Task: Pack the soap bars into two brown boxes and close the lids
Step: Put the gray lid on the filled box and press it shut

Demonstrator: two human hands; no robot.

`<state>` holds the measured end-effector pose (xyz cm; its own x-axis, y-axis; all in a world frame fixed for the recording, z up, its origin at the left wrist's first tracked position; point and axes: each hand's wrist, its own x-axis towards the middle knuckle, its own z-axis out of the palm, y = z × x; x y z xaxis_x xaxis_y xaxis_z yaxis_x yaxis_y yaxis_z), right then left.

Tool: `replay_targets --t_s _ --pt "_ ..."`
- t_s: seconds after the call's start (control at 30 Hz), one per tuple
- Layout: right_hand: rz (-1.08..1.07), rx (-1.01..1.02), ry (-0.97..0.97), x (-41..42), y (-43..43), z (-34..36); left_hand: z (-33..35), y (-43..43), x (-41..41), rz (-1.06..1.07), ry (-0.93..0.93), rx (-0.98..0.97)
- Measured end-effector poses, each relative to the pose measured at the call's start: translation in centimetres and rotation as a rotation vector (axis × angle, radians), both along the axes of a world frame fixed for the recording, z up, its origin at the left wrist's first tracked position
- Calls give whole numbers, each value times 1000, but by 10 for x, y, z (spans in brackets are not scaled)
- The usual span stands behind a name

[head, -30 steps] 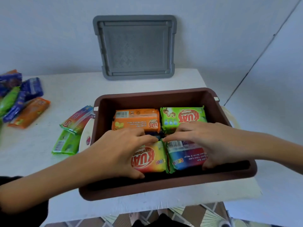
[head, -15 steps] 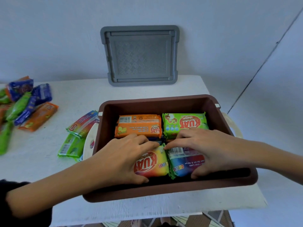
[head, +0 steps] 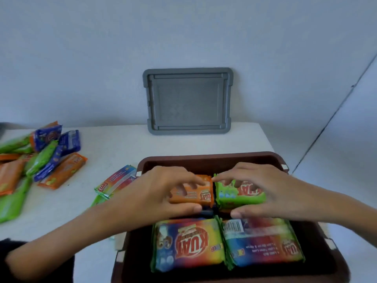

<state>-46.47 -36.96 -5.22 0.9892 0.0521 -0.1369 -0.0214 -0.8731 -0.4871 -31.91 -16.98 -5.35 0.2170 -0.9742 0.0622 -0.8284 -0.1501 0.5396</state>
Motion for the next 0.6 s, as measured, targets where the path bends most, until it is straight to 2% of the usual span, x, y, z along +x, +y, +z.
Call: replay_targets --t_s 0.07,0.23,0.37,0.47,0.6 --pt "-56 29 -115 16 -7 12 14 -9 23 99 30 -172" --pt "-205 13 -407 80 -39 30 36 -42 90 278 -150 -388" --pt "-370 -69 -503 145 -82 19 15 -76 153 452 -226 -370" --pt "-503 -110 -433 183 -108 -5 -17 -100 194 578 -146 -293" --pt "-565 -173 -384 207 -135 -48 -61 -123 229 702 -70 -208"
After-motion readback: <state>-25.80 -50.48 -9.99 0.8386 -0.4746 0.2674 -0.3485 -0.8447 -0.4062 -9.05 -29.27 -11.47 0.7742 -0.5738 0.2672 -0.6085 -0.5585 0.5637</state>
